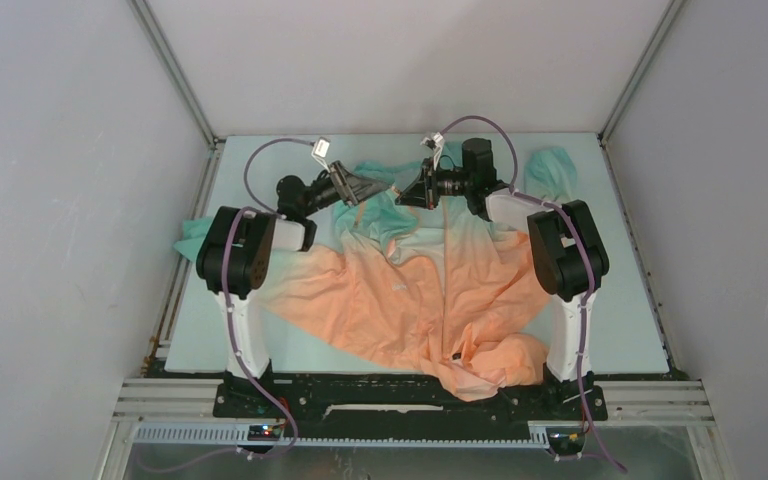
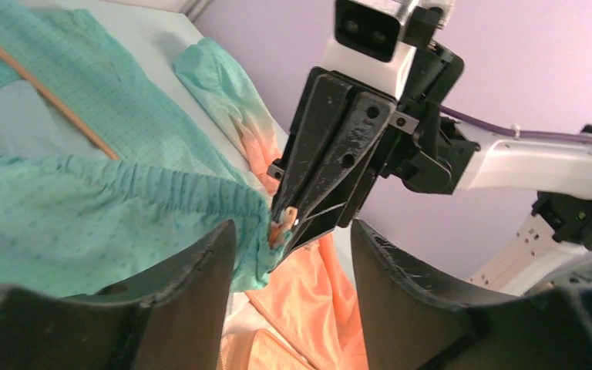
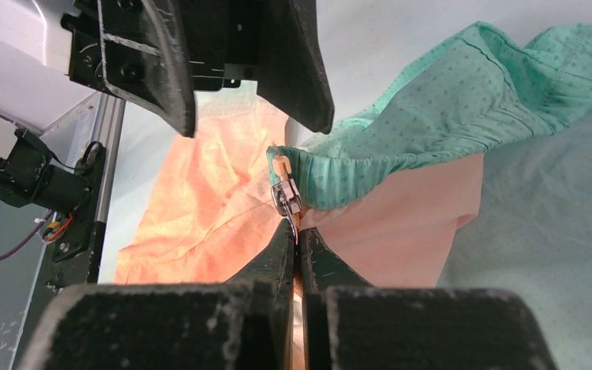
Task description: Zip up the jacket
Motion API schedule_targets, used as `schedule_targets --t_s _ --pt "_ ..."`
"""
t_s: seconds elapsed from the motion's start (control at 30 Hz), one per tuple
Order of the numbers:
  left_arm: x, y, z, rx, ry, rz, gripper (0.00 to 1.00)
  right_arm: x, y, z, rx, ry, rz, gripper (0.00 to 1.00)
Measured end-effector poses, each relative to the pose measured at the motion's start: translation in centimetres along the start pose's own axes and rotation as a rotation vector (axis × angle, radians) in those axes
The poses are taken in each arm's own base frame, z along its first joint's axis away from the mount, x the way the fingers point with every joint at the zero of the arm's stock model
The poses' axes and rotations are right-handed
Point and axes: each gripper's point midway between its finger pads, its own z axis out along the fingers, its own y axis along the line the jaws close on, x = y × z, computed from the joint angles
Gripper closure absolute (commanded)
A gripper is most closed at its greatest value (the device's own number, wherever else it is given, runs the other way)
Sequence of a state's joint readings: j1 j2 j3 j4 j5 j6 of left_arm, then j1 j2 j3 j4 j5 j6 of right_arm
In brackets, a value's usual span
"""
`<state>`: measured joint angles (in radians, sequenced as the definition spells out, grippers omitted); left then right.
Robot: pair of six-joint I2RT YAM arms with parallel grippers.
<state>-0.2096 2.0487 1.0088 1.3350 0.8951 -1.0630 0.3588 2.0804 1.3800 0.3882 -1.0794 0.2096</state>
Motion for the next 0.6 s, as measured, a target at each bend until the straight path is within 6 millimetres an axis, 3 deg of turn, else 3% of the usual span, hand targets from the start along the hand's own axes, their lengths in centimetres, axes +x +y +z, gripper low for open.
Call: schedule_targets --t_s 0.17,0.37,0.6 --pt "0.6 1.1 -0.7 -0.059 -0.038 -0.047 0.33 -0.1 -0.1 0.0 0.006 -0.006 0.001 1.00" --pt "0.3 0.6 -0.5 -0.050 -0.066 -0.069 0.41 -0.1 -0.2 0.0 0.012 -0.008 0.009 1.00" --pt "1.6 0.7 0.2 -0.064 -0.035 -0.094 0.48 -0.2 -0.3 0.0 0.020 -0.012 0.007 1.00"
